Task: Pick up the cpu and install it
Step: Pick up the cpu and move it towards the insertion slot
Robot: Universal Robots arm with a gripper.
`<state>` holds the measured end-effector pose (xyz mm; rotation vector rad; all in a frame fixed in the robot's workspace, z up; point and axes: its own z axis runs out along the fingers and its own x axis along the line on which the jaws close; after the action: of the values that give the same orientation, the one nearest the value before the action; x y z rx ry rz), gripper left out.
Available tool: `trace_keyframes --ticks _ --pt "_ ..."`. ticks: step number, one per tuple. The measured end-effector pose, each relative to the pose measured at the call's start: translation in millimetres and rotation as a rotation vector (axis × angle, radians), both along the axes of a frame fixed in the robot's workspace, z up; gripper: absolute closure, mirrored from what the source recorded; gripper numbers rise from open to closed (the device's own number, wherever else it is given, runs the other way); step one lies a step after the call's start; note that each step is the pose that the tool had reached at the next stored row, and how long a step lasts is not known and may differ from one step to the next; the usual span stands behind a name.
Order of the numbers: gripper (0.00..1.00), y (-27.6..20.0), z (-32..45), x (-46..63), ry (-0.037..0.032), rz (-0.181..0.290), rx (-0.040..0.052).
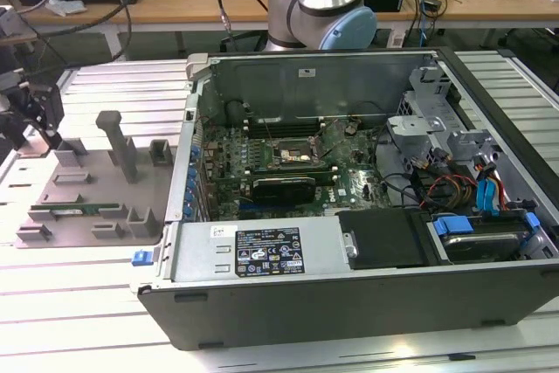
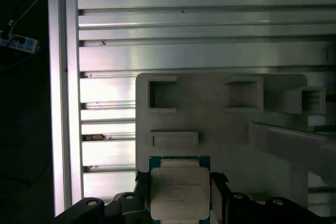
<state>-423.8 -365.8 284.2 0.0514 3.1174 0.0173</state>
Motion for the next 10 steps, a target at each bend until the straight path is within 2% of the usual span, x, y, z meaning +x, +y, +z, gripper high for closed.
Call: trace_keyframes --ticks 2,8,10 --pt "0.45 0.1 4.7 0.0 -0.0002 0.0 0.0" --pt "0.45 0.9 28.7 0.0 -0.0012 0.0 0.0" --pt "0.45 1.2 33.8 0.0 -0.0013 0.0 0.0"
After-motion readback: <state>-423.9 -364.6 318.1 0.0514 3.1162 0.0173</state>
